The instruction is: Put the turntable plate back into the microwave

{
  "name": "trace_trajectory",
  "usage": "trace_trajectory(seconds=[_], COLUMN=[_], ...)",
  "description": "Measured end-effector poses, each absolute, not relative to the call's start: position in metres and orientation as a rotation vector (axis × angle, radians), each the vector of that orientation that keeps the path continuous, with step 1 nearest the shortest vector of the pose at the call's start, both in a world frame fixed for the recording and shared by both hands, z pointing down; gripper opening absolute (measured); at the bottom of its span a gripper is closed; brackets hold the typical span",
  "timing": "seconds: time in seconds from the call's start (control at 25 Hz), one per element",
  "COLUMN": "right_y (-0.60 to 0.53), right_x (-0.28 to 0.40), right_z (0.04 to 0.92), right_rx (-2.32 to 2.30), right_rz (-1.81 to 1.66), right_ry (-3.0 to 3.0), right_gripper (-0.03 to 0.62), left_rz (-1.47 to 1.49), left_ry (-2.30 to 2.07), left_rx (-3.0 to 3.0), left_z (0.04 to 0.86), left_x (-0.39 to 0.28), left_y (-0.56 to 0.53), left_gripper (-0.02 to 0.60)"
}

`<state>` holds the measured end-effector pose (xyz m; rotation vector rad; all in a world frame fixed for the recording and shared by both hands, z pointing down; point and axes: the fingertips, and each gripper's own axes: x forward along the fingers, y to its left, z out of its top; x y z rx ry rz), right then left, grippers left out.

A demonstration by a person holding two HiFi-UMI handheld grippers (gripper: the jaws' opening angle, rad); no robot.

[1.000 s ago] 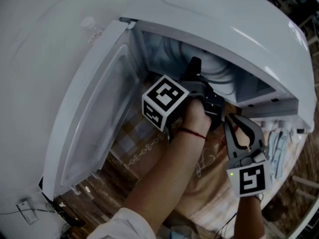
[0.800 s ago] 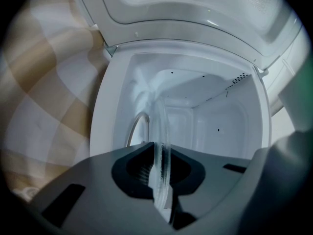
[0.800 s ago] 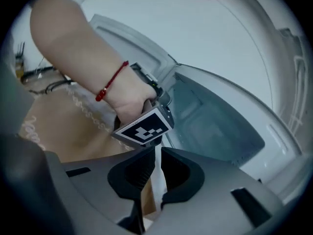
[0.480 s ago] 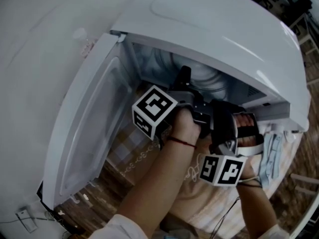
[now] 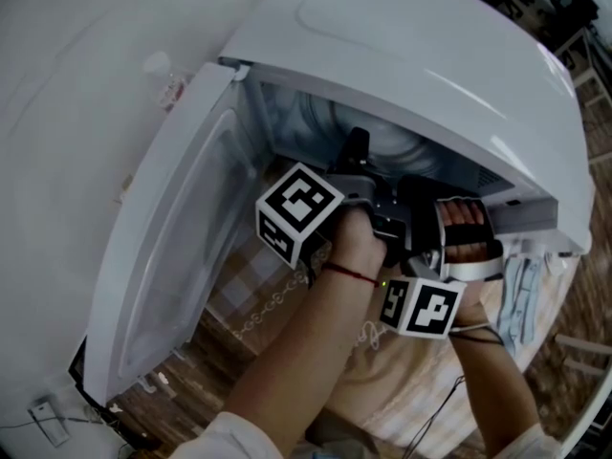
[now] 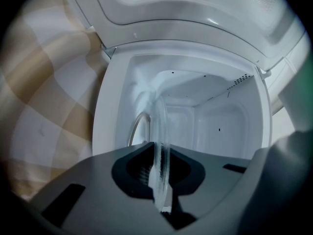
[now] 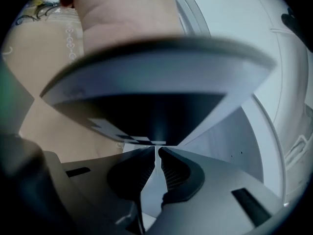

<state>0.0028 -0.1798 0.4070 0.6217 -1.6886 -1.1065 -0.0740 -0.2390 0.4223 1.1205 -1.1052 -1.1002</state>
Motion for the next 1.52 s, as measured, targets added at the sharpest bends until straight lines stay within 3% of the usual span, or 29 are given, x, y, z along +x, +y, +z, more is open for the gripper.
trace_trajectory(seconds=[0.96, 1.32, 1.52], right_y=[-0.185, -0.187, -0.192], right_x=[-0.010, -0.007, -0.004], right_z=[0.411, 0.412, 0.418], right_rx=[0.481, 0.523, 0.554], right_rz=[-1.112, -0.974, -0.898], right_ry=[-1.708, -1.719, -1.690], right_gripper=[0.061, 0.057, 0.057], left_rz=[-1.076, -0.895, -0.716], left_ry=[-1.074, -1.007, -0.967], left_rx=[1.116, 1.253, 1.362], left_z=[0.423, 0.422, 0.425], left_x=[-0.077, -0.070, -0.061], left_y=[-0.238, -0.235, -0.216], left_gripper=[0.021, 0.023, 0.063])
